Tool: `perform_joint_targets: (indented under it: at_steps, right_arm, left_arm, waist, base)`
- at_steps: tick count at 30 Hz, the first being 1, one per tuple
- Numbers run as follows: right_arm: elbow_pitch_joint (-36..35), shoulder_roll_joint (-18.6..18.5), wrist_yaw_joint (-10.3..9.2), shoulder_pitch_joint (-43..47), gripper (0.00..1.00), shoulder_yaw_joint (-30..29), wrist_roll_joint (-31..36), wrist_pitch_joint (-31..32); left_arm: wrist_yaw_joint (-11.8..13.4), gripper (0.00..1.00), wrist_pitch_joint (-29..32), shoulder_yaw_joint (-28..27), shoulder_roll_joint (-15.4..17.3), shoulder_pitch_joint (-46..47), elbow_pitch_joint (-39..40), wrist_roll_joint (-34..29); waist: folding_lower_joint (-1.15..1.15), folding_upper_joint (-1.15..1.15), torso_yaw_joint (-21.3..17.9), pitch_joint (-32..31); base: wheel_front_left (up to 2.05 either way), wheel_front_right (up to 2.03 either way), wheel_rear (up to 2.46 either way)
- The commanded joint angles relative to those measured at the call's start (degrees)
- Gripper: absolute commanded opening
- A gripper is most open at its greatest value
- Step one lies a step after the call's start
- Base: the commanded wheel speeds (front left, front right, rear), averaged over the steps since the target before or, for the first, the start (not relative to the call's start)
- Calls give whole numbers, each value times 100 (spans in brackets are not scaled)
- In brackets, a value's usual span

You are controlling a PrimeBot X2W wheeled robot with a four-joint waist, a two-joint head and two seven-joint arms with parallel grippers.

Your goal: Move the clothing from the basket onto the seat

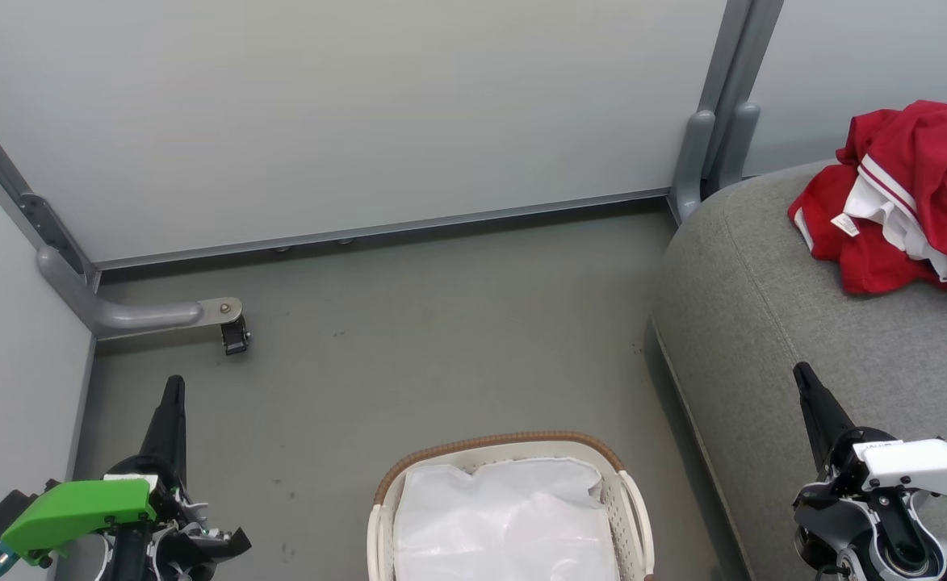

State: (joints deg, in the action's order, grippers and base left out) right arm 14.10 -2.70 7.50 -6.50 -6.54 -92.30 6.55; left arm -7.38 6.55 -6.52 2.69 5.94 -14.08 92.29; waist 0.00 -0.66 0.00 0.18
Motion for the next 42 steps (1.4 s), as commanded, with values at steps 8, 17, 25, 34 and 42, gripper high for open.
perform_joint_targets:
  at_steps: [8, 17, 25, 34, 42]
  right_arm:
    - [-21, -34, -2, 59, 0, -10, -22, 16]
    - [-21, -34, -2, 60, 0, -10, -22, 16]
    - [-21, -34, -2, 60, 0, -10, -22, 15]
    - [-21, -34, -2, 60, 0, -10, -22, 16]
    - [-21, -34, -2, 60, 0, -10, -22, 16]
  left_arm:
    - [-24, 0, 16, -12, 35, 59, 9, 22]
    - [-24, 0, 16, -12, 35, 59, 9, 22]
    - [-24, 0, 16, -11, 35, 59, 9, 22]
    - [-24, 0, 16, -11, 36, 59, 9, 22]
    - [-24, 0, 16, -11, 36, 59, 9, 22]
  waist:
    - [0, 66, 0, 0]
    - [0, 66, 0, 0]
    - [0, 66, 0, 0]
    - [0, 66, 0, 0]
    - [0, 66, 0, 0]
  base:
    - [0, 0, 0]
    - [0, 0, 0]
    - [0, 0, 0]
    - [0, 0, 0]
    - [0, 0, 0]
